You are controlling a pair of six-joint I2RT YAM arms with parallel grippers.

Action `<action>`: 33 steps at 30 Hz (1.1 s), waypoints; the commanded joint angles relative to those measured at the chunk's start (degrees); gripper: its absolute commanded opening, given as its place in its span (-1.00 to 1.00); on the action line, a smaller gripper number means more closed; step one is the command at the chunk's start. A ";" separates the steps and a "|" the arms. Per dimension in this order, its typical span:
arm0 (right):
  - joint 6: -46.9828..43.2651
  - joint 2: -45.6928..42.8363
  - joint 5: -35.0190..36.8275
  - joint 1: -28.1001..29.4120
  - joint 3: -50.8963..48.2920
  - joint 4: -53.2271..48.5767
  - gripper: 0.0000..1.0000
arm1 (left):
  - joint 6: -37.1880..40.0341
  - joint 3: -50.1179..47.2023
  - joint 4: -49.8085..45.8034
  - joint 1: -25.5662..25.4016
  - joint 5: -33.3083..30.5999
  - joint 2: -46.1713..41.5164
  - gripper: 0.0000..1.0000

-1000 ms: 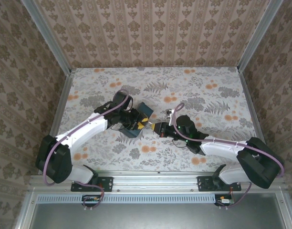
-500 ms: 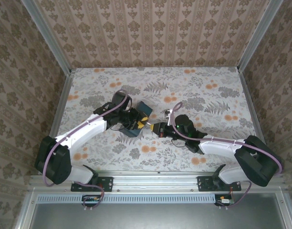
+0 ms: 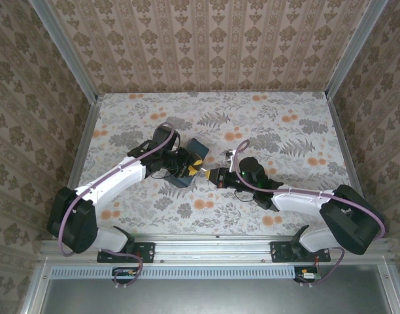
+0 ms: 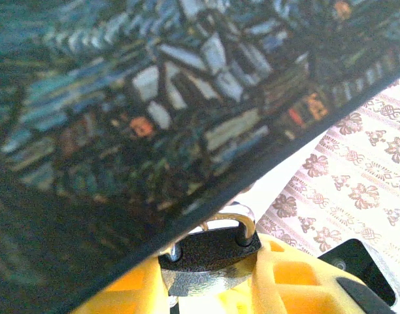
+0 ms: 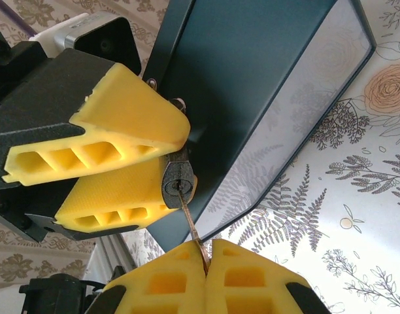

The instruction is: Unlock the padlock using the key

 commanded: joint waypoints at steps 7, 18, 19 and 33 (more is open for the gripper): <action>2.12 2.21 0.21 -0.36 2.43 4.75 -1.00 | -1.20 -0.76 2.47 0.24 0.80 -2.40 -0.72; 3.79 2.59 0.58 -1.42 2.25 6.94 -1.00 | -1.90 -1.45 2.92 0.04 0.49 -2.74 -0.74; 3.79 2.44 0.50 -1.52 2.00 7.28 -1.00 | -1.96 -1.51 2.83 0.13 0.43 -2.84 -0.74; 5.87 5.45 -2.51 -1.55 3.14 13.72 -1.00 | -2.32 -1.39 4.19 -0.37 0.53 -2.77 -0.82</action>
